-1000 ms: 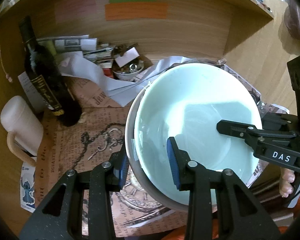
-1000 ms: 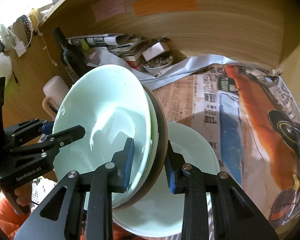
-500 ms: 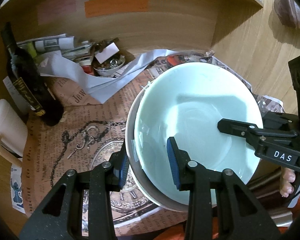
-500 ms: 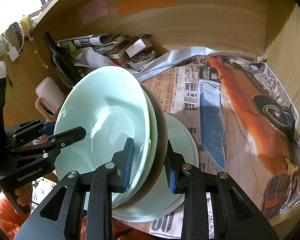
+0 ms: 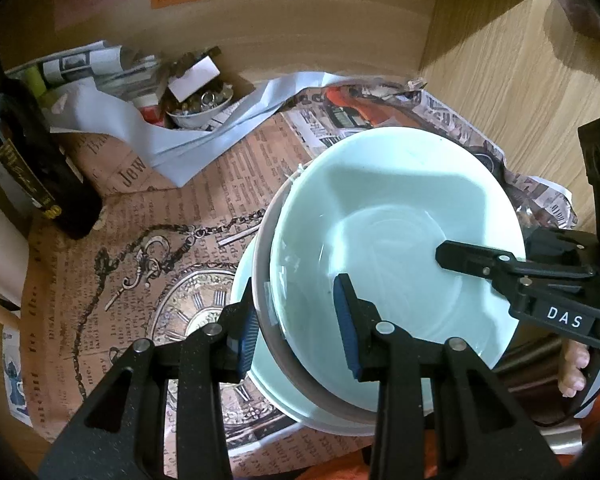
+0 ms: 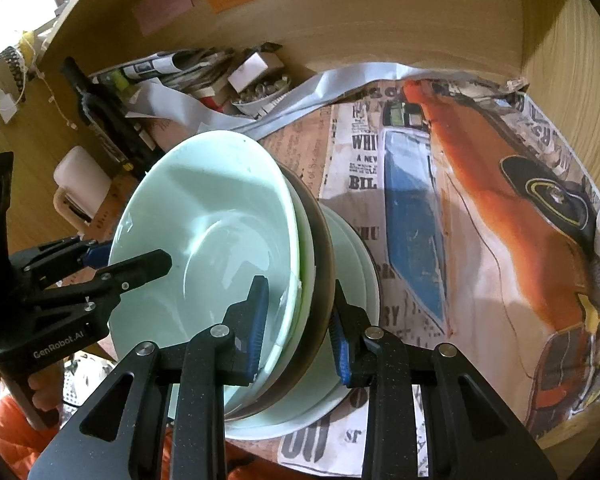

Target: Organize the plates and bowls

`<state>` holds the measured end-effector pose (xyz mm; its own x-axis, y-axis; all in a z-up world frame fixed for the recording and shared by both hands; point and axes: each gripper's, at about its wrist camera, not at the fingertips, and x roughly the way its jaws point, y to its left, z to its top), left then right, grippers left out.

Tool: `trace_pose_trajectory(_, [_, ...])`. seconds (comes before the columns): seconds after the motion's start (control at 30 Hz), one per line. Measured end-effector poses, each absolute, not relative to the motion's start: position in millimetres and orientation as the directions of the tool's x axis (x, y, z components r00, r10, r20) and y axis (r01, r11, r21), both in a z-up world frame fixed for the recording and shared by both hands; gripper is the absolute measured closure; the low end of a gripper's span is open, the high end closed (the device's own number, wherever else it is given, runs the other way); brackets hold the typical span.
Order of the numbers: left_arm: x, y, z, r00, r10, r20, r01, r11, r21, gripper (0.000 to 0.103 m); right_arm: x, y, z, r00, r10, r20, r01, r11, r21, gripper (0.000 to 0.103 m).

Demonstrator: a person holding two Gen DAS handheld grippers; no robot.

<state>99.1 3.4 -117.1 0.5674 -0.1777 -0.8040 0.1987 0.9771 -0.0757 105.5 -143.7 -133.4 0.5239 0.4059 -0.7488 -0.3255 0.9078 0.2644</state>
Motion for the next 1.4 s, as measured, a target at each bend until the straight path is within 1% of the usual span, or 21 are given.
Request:
trace_pose_trajectory(0.47, [109.0,7.1,-123.2,0.558,-0.194,-0.807,0.198,0.975,-0.097,0.067,116.7,-142.6,-136.4,0.509,0.418,-0.752,-0.318,0.904,0.287,0.076])
trace_pose_trajectory(0.9, [111.2,14.3,-132.4,0.559,-0.217,-0.8,0.193,0.973,-0.129,0.067,120.0,-140.0,-137.3,0.515,0.44,-0.736,-0.336,0.893,0.299,0.072])
trace_pose_trajectory(1.07, [109.1,16.1,-133.1,0.569,-0.217,-0.793,0.188,0.973,-0.131,0.067,118.1,-138.6,-136.2,0.525,0.43,-0.734,-0.342,0.897,0.28,0.071])
trace_pose_trajectory(1.13, [108.2,17.9,-132.5,0.575,-0.21,-0.79,0.183,0.975,-0.126,0.065,117.6,-139.8,-135.3,0.529,0.43,-0.732,-0.344,0.897,0.279,0.071])
trace_pose_trajectory(1.2, [106.7,20.3,-131.1,0.578,-0.206,-0.789,0.177,0.976,-0.125,0.064,115.3,-139.6,-132.5,0.534,0.427,-0.729,-0.355,0.897,0.265,0.069])
trace_pose_trajectory(1.27, [104.6,22.4,-128.0,0.585,-0.205,-0.784,0.172,0.977,-0.127,0.061,113.1,-140.7,-129.1,0.547,0.424,-0.722,-0.362,0.897,0.252,0.067])
trace_pose_trajectory(1.33, [100.6,24.0,-122.5,0.604,-0.202,-0.771,0.169,0.978,-0.124,0.052,108.1,-141.9,-123.2,0.566,0.42,-0.709,-0.367,0.899,0.24,0.064])
trace_pose_trajectory(1.4, [95.2,24.5,-115.3,0.629,-0.193,-0.753,0.166,0.98,-0.112,0.05,103.6,-143.9,-116.9,0.587,0.42,-0.692,-0.369,0.9,0.233,0.063])
